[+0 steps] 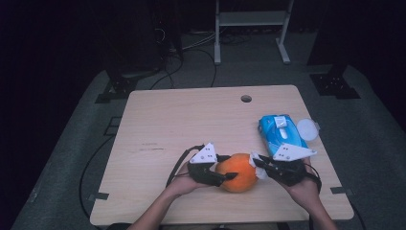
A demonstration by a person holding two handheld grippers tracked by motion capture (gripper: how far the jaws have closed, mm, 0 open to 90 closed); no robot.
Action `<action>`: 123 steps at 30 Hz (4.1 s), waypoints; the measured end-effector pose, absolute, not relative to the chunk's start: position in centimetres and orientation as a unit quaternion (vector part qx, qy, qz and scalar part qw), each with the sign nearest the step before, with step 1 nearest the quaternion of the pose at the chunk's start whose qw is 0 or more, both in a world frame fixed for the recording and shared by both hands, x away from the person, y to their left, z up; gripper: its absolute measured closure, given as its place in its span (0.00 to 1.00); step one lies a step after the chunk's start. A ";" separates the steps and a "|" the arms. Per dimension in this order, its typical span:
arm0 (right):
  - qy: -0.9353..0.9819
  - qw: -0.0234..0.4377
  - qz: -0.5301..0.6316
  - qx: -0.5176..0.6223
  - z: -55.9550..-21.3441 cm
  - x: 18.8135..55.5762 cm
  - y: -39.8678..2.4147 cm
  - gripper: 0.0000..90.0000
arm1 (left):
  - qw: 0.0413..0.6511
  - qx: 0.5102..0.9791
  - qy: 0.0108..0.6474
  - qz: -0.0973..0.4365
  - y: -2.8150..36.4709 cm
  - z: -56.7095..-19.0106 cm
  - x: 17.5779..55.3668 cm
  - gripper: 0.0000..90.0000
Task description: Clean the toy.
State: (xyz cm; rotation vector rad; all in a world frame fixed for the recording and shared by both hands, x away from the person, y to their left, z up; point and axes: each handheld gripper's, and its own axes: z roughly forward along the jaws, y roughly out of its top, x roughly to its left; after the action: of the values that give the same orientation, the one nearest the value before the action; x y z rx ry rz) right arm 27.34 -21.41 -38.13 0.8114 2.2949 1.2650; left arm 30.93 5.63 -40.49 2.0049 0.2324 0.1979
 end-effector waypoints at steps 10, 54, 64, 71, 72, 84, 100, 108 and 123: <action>0.837 0.203 0.440 0.255 -38.7 27.0 -18.0 0.90 | 0.502 0.857 0.070 0.094 5.7 -41.7 30.8 0.33; 0.828 0.202 0.432 0.297 -40.1 27.9 -20.7 0.90 | 0.467 0.880 0.075 0.045 7.2 -42.9 31.9 0.32; 0.826 0.185 0.442 0.298 -40.0 27.7 -20.8 0.90 | 0.470 0.877 0.094 0.035 7.7 -43.4 32.2 0.27; 0.822 0.186 0.413 0.345 -41.3 29.2 -22.9 0.90 | 0.474 0.874 0.106 0.026 8.1 -43.6 32.7 0.27; 0.816 0.183 0.424 0.347 -41.0 29.1 -23.1 0.90 | 0.475 0.873 0.105 0.027 8.0 -43.6 32.6 0.27; 0.822 0.176 0.427 0.332 -41.1 29.2 -22.5 0.90 | 0.480 0.870 0.115 0.023 8.1 -43.8 32.8 0.26; 0.812 0.147 0.457 0.332 -41.1 29.1 -22.9 0.90 | 0.490 0.862 0.133 0.018 8.2 -44.0 33.1 0.23; 0.814 0.127 0.495 0.277 -40.0 27.8 -20.2 0.89 | 0.490 0.861 0.136 0.020 8.0 -43.9 33.1 0.22; 0.805 0.150 0.497 0.287 -40.3 27.8 -20.6 0.89 | 0.496 0.856 0.145 0.009 7.8 -44.2 33.4 0.20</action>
State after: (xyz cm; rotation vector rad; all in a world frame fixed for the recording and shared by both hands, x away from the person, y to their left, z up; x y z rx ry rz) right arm 27.78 -20.58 -40.25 0.8234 2.3141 1.4282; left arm 33.35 7.77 -44.20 2.0741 0.3520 0.0226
